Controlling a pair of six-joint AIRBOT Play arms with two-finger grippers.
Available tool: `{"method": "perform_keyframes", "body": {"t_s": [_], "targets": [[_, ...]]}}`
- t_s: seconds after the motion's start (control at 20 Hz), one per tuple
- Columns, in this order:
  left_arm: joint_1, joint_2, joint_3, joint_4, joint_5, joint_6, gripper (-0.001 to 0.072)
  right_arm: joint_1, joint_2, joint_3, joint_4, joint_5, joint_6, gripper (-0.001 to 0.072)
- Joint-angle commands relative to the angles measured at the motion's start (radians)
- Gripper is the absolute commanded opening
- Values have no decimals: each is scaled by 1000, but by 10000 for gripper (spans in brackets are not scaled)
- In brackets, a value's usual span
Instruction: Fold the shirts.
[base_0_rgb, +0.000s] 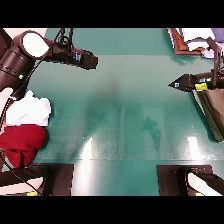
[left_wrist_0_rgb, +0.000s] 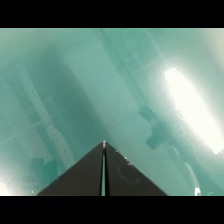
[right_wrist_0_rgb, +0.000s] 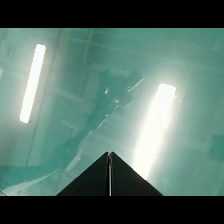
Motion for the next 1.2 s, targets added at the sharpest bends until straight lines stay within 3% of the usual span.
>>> {"method": "perform_keyframes", "body": {"t_s": [0.0, 0.15, 0.25, 0.45, 0.7, 0.85, 0.9, 0.95, 1.15], "targets": [[0, 0, 0, -2, 3, 0, 24, 1, 1, 0, 0, 18, 0, 19], [11, 3, 6, 14, 32, -12, 24, 1, 1, 0, 0, 18, 0, 19], [71, 27, 10, 61, -82, -75, 24, 1, 0, 0, 0, 18, 0, 19], [267, 141, -40, 321, -317, -83, 23, 1, 1, -1, 0, 23, 0, 19], [587, 337, -289, 369, -334, -77, 24, 1, 0, -1, 0, 25, 0, 19], [726, 359, -430, 371, -320, -78, 39, 1, 0, -1, 1, 21, 0, 19], [750, 357, -474, 371, -289, -78, 331, 1, 0, -1, 1, 23, 0, 19], [763, 353, -516, 371, -249, -81, 699, 1, 0, -1, 1, 25, 0, 19], [766, 351, -689, 369, -18, -87, 710, 1, 0, -1, 1, 25, 1, 19]]}}
